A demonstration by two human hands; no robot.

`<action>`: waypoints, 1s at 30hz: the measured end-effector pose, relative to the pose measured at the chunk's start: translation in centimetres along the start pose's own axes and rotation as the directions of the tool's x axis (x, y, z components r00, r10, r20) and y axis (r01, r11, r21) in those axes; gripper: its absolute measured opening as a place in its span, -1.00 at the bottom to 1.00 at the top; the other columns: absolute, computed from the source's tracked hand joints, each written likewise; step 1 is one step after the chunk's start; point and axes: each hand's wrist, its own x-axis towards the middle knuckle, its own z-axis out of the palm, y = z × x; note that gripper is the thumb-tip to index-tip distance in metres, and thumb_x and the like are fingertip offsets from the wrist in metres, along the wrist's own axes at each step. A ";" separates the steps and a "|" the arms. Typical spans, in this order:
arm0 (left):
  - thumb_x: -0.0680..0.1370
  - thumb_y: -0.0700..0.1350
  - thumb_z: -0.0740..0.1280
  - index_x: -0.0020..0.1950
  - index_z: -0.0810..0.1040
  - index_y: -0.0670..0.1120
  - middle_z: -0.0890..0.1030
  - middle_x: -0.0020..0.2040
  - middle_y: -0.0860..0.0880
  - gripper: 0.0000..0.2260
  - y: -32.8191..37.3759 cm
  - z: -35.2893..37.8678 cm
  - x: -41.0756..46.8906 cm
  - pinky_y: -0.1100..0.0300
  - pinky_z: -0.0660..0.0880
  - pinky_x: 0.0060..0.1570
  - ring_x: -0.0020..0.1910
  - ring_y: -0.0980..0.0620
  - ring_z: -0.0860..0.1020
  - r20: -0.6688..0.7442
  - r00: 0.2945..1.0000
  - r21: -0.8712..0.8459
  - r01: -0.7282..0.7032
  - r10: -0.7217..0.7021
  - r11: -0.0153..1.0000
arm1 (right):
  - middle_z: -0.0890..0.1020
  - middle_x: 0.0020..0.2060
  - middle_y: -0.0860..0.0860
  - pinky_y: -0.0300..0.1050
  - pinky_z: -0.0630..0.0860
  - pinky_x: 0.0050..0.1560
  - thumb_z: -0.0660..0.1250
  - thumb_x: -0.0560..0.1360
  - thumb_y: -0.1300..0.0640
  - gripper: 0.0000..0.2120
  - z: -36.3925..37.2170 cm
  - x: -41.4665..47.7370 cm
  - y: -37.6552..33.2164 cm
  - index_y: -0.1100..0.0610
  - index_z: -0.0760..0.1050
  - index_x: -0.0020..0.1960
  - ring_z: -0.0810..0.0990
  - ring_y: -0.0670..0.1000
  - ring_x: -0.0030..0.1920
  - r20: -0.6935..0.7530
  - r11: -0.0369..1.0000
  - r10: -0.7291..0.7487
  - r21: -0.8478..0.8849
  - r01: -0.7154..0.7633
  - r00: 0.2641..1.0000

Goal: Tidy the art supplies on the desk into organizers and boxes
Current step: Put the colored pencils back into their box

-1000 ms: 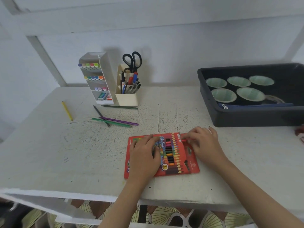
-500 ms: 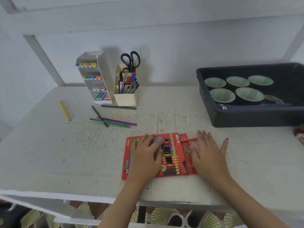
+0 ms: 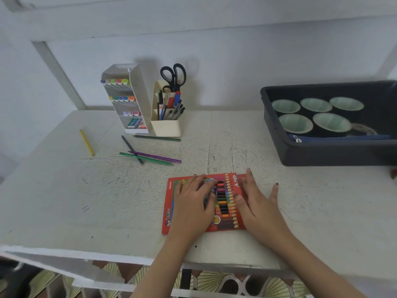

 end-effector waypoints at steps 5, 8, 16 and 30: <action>0.57 -0.05 0.24 0.29 0.51 0.08 0.46 0.35 0.02 -0.71 0.0 0.1 0.0 0.03 0.02 0.42 0.39 0.04 0.32 -0.011 1.000 -0.006 -0.009 0.009 1.000 | 0.20 0.48 -0.16 -0.06 -0.64 0.28 -0.28 0.48 -0.33 -0.38 0.4 -0.2 -0.3 -0.19 -0.56 0.36 0.13 -0.18 0.47 0.032 0.999 -0.034 0.011 0.033 0.999; 0.56 -0.07 0.26 0.28 0.52 0.04 0.49 0.32 0.03 -0.70 0.0 -0.1 0.3 0.04 0.13 0.40 0.33 0.05 0.38 -0.008 1.000 -0.106 0.021 -0.022 0.994 | 0.16 0.50 -0.13 -0.11 -0.67 0.24 -0.29 0.47 -0.33 -0.35 0.5 0.0 -0.3 -0.16 -0.51 0.42 0.05 -0.14 0.50 0.000 0.999 -0.037 -0.011 0.037 0.999; 0.54 -0.26 0.22 0.22 0.56 -0.04 0.59 0.17 0.02 -0.70 -3.8 -3.7 4.0 0.18 0.34 0.21 0.18 0.02 0.51 -0.002 0.991 -0.168 0.129 -0.131 0.977 | 0.09 0.52 -0.04 -0.12 -0.69 0.20 -0.29 0.49 -0.32 -0.33 0.2 1.1 -1.1 -0.07 -0.22 0.52 -0.11 -0.08 0.52 -0.093 0.995 -0.033 -0.093 0.025 0.995; 0.55 -0.22 0.26 0.10 0.61 -0.03 0.61 0.01 -0.04 -0.79 -10.2 -5.8 8.4 0.05 0.33 0.12 0.05 -0.06 0.48 -0.021 0.993 0.383 0.114 -0.115 0.917 | 0.10 0.52 -0.05 -0.16 -0.75 0.10 -0.24 0.54 -0.24 -0.39 0.3 1.3 -1.9 -0.02 -0.08 0.54 -0.13 -0.05 0.52 -0.066 0.982 -0.017 -0.187 0.005 0.998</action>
